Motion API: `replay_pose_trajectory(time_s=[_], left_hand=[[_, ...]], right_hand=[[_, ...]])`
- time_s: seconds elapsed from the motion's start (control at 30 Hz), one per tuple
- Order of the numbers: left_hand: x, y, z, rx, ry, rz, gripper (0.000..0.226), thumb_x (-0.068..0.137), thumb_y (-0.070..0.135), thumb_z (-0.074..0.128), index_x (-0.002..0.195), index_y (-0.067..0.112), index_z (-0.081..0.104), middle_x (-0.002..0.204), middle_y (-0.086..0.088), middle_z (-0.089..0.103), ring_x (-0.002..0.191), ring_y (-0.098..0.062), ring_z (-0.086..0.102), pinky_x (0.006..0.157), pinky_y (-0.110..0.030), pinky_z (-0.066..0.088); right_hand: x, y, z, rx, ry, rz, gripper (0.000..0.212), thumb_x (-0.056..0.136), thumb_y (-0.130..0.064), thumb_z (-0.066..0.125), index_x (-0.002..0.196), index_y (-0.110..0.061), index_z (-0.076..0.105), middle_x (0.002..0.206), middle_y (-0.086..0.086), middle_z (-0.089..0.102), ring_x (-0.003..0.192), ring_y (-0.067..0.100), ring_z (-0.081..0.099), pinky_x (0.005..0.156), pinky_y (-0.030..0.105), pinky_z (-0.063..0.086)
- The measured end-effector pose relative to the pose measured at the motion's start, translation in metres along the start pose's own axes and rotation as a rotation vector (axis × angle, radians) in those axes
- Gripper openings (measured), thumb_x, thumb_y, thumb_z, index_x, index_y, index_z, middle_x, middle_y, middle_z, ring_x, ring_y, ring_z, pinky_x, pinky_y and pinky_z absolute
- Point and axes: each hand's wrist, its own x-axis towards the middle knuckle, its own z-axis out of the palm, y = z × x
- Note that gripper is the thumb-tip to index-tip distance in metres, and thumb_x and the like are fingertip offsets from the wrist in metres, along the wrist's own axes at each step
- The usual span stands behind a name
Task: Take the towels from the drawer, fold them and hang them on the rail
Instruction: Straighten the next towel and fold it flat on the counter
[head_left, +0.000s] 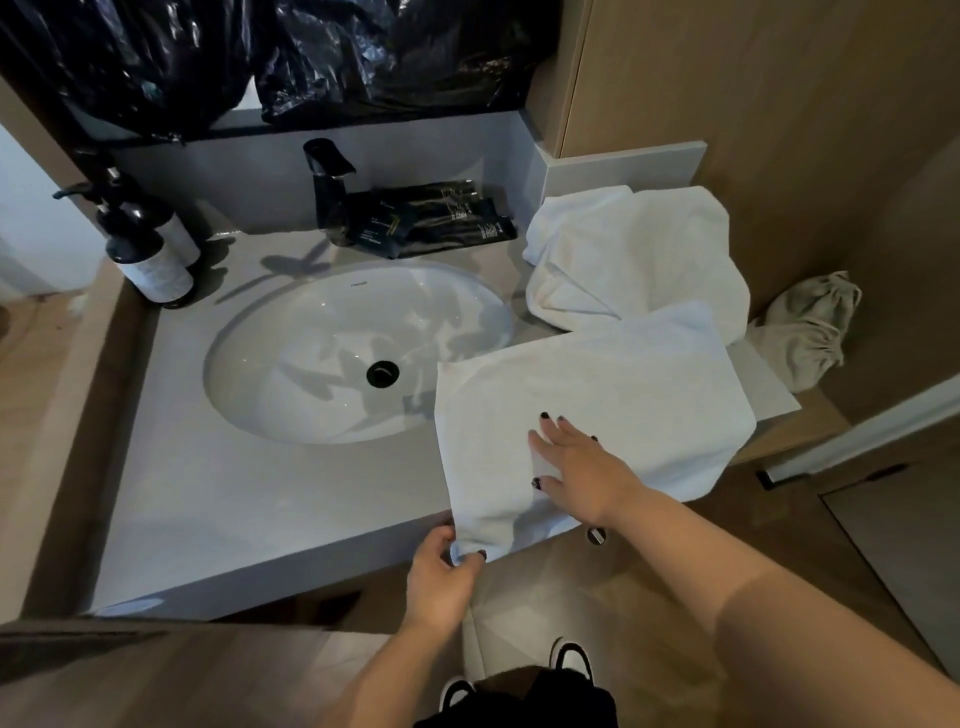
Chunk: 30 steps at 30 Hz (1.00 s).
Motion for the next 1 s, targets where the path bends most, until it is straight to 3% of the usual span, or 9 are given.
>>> replay_pose_trajectory(time_s=[0.13,0.23,0.4,0.5,0.57,0.7,0.83,1.0], left_hand=[[0.004,-0.001,0.006,-0.064,-0.049,-0.033,0.037,0.074,0.025,0.080,0.100,0.026,0.054,0.099,0.004,0.070,0.090,-0.012,0.067,0.087,-0.039,0.055],[0.002,-0.001,0.007,-0.054,-0.122,-0.024,0.041,0.073,0.030,0.083,0.106,0.029,0.059,0.100,0.009,0.071,0.092,-0.010,0.068,0.088,-0.036,0.057],[-0.016,-0.011,0.016,-0.028,-0.099,0.023,0.016,0.083,0.023,0.078,0.098,0.025,0.072,0.105,-0.002,0.071,0.096,-0.015,0.068,0.083,-0.029,0.056],[-0.030,-0.015,0.019,-0.203,-0.131,-0.042,0.022,0.091,0.018,0.069,0.113,0.020,0.066,0.110,0.001,0.072,0.096,-0.010,0.069,0.070,-0.016,0.053],[-0.040,-0.019,0.021,-0.264,-0.140,-0.059,0.021,0.095,0.017,0.063,0.116,0.022,0.063,0.111,0.005,0.073,0.096,-0.009,0.070,0.070,-0.015,0.054],[-0.058,-0.024,0.027,-0.222,-0.013,-0.045,0.014,0.093,0.024,0.066,0.105,0.020,0.061,0.102,0.003,0.073,0.088,-0.006,0.070,0.069,-0.021,0.056],[-0.072,-0.022,0.028,-0.152,0.136,0.011,0.019,0.090,0.027,0.070,0.094,0.019,0.054,0.085,0.005,0.069,0.071,0.003,0.066,0.053,-0.013,0.048],[-0.095,-0.011,0.022,-0.236,0.075,0.007,0.011,0.094,0.030,0.064,0.094,0.020,0.069,0.081,0.012,0.075,0.073,-0.001,0.070,0.053,-0.014,0.048]], right_hand=[[0.000,0.001,-0.003,-0.010,-0.011,-0.012,0.063,0.104,-0.031,0.040,0.158,-0.022,0.008,0.165,-0.004,-0.008,0.152,0.015,-0.007,0.122,0.040,0.012],[0.000,0.003,-0.004,-0.021,-0.019,-0.028,0.063,0.105,-0.033,0.039,0.158,-0.021,0.007,0.165,-0.003,-0.008,0.152,0.016,-0.007,0.122,0.041,0.011],[0.001,0.005,-0.004,-0.047,-0.017,-0.054,0.062,0.105,-0.034,0.037,0.158,-0.021,0.008,0.166,-0.003,-0.008,0.152,0.017,-0.007,0.121,0.042,0.015],[0.002,0.006,-0.003,-0.059,-0.016,-0.065,0.061,0.106,-0.035,0.036,0.158,-0.021,0.008,0.165,-0.003,-0.008,0.152,0.017,-0.007,0.120,0.042,0.015],[0.001,0.007,-0.003,-0.069,-0.011,-0.074,0.061,0.106,-0.035,0.036,0.157,-0.020,0.009,0.165,-0.001,-0.008,0.152,0.018,-0.006,0.121,0.043,0.015],[0.001,0.008,-0.004,-0.091,-0.023,-0.089,0.060,0.105,-0.033,0.038,0.157,-0.017,0.011,0.165,0.000,-0.006,0.152,0.020,-0.004,0.121,0.044,0.016],[0.000,0.007,-0.005,-0.103,-0.031,-0.094,0.061,0.105,-0.034,0.036,0.157,-0.018,0.008,0.165,0.001,-0.008,0.152,0.020,-0.005,0.121,0.045,0.014],[-0.003,0.007,0.002,-0.160,-0.004,-0.100,0.061,0.106,-0.035,0.030,0.158,-0.017,0.001,0.165,0.003,-0.012,0.152,0.022,-0.008,0.121,0.046,0.008]])
